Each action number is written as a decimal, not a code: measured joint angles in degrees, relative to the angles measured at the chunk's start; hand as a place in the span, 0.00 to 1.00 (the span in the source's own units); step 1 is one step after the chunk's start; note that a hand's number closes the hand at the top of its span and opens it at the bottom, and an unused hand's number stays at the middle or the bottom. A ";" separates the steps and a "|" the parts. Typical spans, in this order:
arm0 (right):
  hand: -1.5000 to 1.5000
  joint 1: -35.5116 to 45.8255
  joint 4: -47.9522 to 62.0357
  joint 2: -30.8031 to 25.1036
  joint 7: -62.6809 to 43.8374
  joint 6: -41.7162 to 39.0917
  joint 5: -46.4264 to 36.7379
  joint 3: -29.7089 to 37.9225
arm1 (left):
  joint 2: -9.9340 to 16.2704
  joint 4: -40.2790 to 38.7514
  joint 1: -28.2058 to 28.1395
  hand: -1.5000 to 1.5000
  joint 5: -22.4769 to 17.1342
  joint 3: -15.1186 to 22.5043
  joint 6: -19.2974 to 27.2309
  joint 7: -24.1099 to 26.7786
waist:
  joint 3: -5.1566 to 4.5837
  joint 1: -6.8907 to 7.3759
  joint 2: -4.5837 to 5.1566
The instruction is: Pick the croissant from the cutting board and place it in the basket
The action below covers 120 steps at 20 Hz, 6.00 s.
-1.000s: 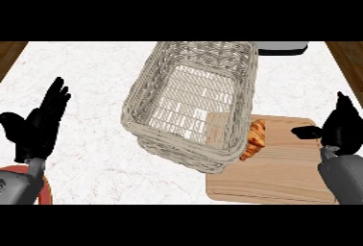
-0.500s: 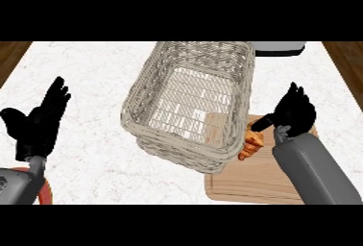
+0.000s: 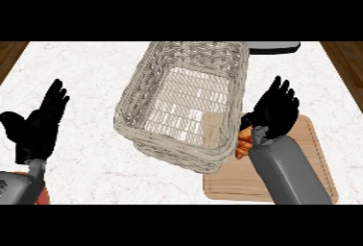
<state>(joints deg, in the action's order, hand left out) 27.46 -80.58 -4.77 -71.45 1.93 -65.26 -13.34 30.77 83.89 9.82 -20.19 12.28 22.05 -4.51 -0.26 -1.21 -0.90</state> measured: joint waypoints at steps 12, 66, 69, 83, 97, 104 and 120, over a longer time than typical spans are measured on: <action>0.00 -9.71 -7.16 4.01 0.69 -1.74 -9.93 -2.37 | -1.18 -0.17 0.81 0.50 1.26 -1.28 -1.57 -0.22 | 0.22 1.04 0.71; 1.00 -11.72 8.30 4.35 6.65 7.09 -2.92 2.68 | -7.11 -1.02 1.64 0.50 7.74 -6.77 -6.90 -1.78 | -0.65 1.64 -0.32; 1.00 -11.50 9.18 3.89 7.56 8.16 -1.34 2.41 | -7.07 -0.47 1.63 0.50 8.19 -7.06 -6.95 -2.58 | -0.83 1.63 -0.50; 1.00 -12.17 -0.55 1.27 19.80 8.28 13.07 -27.85 | -10.05 -0.63 5.31 0.50 8.89 -3.52 -9.58 -2.13 | -0.48 9.67 1.59; 1.00 -8.60 -10.41 4.53 26.85 42.40 23.06 -52.91 | -9.46 -2.80 6.05 0.50 9.51 -4.86 -8.71 -3.17 | 0.39 6.84 1.08; 1.00 -1.36 -12.45 4.52 18.74 45.43 18.50 -54.53 | -9.13 -3.00 4.04 0.50 9.75 -5.93 -8.23 -2.26 | 0.16 4.68 0.34; 1.00 24.73 -5.71 4.28 5.53 44.23 17.75 -37.56 | -9.04 -3.43 4.65 0.50 10.03 -6.48 -8.81 -2.67 | 0.02 4.78 0.39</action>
<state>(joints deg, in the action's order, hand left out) 52.18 -86.29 -0.48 -65.92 46.16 -47.51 -50.90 21.73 80.45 14.47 -10.16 5.80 13.24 -7.18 -0.25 3.57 -0.51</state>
